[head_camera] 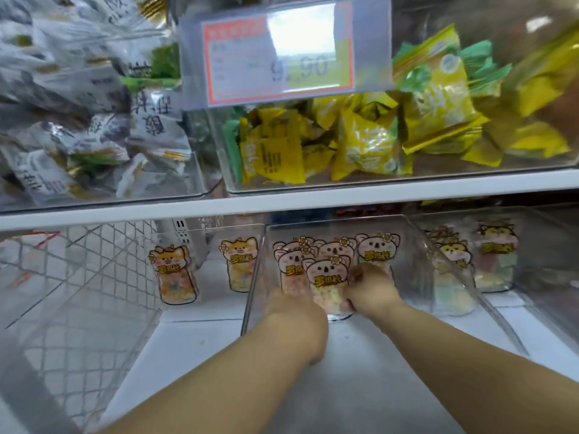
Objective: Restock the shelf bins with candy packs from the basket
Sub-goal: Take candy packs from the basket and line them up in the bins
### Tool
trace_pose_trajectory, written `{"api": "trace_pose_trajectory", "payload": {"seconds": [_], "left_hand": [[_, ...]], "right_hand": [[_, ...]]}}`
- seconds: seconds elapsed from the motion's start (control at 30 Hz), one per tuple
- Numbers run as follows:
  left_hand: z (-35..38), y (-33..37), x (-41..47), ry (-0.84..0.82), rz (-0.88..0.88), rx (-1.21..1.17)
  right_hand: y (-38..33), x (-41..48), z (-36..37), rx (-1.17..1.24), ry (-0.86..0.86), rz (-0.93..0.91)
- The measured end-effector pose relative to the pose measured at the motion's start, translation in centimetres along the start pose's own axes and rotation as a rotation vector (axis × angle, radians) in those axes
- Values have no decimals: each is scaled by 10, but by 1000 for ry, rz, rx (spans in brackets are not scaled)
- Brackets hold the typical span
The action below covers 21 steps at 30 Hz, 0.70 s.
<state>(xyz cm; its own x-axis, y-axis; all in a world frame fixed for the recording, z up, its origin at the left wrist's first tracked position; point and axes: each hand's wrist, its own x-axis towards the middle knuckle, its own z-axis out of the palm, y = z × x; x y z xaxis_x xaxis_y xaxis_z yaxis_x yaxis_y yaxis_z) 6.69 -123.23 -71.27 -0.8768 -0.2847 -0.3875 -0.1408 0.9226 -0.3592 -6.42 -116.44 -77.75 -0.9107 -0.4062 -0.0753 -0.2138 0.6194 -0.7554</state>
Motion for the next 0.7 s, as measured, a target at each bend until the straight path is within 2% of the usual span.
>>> {"api": "trace_pose_trajectory", "payload": {"seconds": [0.1, 0.17, 0.27, 0.33, 0.47, 0.7], "left_hand": [[2, 3, 20, -26, 82, -150], [2, 6, 33, -8, 116, -204], [0, 14, 48, -14, 136, -223], [-2, 19, 53, -6, 157, -230], [-1, 26, 58, 25, 166, -207], [3, 30, 63, 92, 187, -165]], "right_hand": [[17, 4, -16, -47, 131, 68], [23, 6, -22, -78, 143, 69], [23, 5, -22, 60, 148, 150], [20, -5, -21, -52, 187, 112], [12, -21, -25, 87, 265, 58], [18, -18, -22, 13, 13, 97]]}}
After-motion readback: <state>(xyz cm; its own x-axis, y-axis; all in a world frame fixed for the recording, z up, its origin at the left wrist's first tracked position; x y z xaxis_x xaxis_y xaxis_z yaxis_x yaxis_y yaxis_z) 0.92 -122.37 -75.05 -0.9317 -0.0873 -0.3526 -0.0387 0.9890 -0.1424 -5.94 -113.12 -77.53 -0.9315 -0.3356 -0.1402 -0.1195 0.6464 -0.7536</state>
